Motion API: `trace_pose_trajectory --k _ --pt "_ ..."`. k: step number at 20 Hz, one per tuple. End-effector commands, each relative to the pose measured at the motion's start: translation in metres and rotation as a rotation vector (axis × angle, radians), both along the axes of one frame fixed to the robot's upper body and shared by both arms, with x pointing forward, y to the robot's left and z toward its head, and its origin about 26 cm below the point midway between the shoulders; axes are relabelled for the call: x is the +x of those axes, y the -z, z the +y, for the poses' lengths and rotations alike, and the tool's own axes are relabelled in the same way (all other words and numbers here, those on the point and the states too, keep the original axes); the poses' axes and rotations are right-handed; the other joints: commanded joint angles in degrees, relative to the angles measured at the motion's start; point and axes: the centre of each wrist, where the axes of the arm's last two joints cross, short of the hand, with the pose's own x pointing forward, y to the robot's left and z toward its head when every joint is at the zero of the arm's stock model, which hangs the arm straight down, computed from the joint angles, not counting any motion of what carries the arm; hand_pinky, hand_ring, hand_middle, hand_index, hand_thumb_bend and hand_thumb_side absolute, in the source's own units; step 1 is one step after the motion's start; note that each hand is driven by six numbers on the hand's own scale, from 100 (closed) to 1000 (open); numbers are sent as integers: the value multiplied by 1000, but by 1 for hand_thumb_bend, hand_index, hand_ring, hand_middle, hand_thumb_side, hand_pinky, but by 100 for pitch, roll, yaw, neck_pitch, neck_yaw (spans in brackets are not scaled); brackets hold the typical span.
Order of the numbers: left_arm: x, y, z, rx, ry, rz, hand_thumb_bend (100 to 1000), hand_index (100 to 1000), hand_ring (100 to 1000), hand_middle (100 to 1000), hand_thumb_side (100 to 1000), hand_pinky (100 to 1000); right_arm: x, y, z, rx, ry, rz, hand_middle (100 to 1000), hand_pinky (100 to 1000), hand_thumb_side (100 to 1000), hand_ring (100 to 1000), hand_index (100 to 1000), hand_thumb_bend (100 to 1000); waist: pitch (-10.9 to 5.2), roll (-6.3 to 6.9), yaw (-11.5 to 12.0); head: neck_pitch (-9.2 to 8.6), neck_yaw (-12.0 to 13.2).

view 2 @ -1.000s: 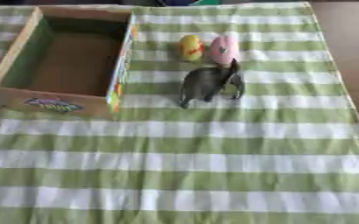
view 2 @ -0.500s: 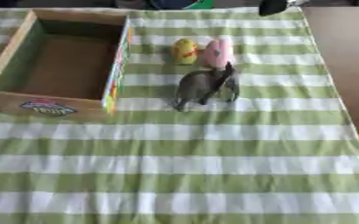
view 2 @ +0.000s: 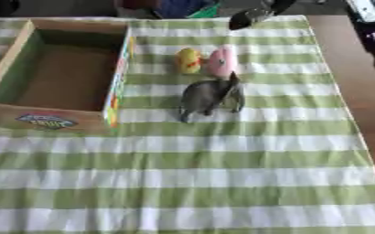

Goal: Pick up objects on the table and place them in the box.

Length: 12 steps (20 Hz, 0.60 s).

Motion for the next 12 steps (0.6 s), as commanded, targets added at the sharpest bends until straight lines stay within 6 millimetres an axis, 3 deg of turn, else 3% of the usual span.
trace_pose_trajectory --k 1,8,11,12 --pt "-2 -10 2 37 5 -17 100 772 734 698 1000 602 4 -8 3 -373 -126 28 861 779 661 903 969 652 -138 10 10 -81 -48" --pt "-2 -9 0 34 13 -12 100 772 735 698 1000 602 14 7 10 -438 -101 79 843 784 660 907 984 618 -134 10 52 -76 -81" --pt "-2 -8 0 32 14 -10 100 772 735 698 1000 603 18 17 10 -473 -87 100 844 790 477 913 995 499 -122 7 69 -69 -84" --pt "-2 -8 0 32 14 -10 100 772 735 698 1000 603 19 20 10 -484 -82 106 846 790 482 913 995 475 -117 6 72 -67 -82"
